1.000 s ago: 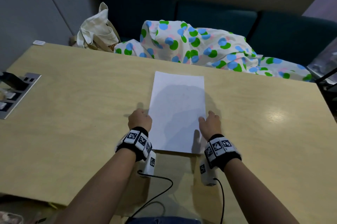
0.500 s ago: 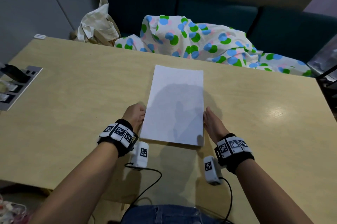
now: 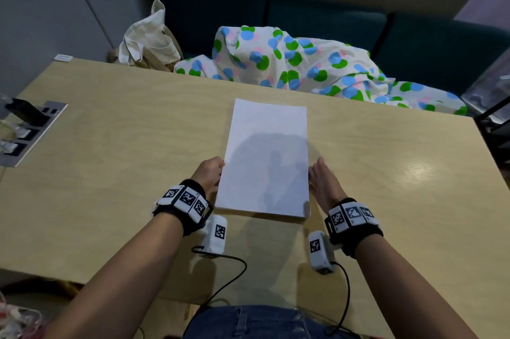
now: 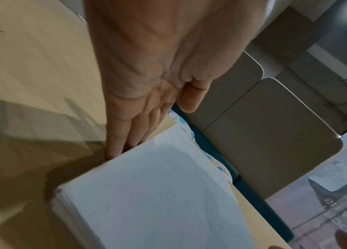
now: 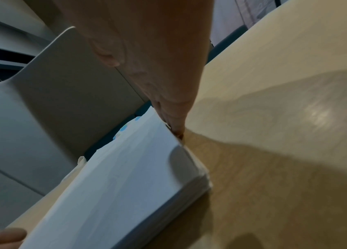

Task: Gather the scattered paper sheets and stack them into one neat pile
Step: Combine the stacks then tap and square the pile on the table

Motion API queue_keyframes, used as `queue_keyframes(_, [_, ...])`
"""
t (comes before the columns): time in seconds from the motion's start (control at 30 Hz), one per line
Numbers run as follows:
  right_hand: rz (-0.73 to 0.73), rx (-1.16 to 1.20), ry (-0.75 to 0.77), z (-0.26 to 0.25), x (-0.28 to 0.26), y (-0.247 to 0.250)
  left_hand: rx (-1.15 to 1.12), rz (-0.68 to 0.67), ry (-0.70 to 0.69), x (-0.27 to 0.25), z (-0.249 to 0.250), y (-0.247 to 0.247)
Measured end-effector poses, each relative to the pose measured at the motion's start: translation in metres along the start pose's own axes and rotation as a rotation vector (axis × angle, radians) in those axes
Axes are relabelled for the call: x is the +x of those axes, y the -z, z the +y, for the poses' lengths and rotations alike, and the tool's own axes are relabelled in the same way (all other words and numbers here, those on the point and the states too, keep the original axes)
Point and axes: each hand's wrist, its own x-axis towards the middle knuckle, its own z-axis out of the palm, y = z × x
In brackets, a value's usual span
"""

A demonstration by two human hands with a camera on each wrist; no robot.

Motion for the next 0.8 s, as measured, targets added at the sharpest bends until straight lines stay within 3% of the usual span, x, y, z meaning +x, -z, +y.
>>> queue_keyframes(0.27, [0.01, 0.019, 0.01, 0.006, 0.005, -0.002, 0.068, 0.048, 0.017, 0.004, 0.0, -0.001])
queue_keyframes(0.47, [0.115, -0.018, -0.036, -0.001, -0.002, 0.004, 0.076, 0.1, 0.035, -0.004, 0.006, 0.0])
queue_keyframes(0.8, [0.069, 0.06, -0.049, 0.0, -0.013, -0.004, 0.117, 0.064, 0.045, 0.007, -0.003, -0.002])
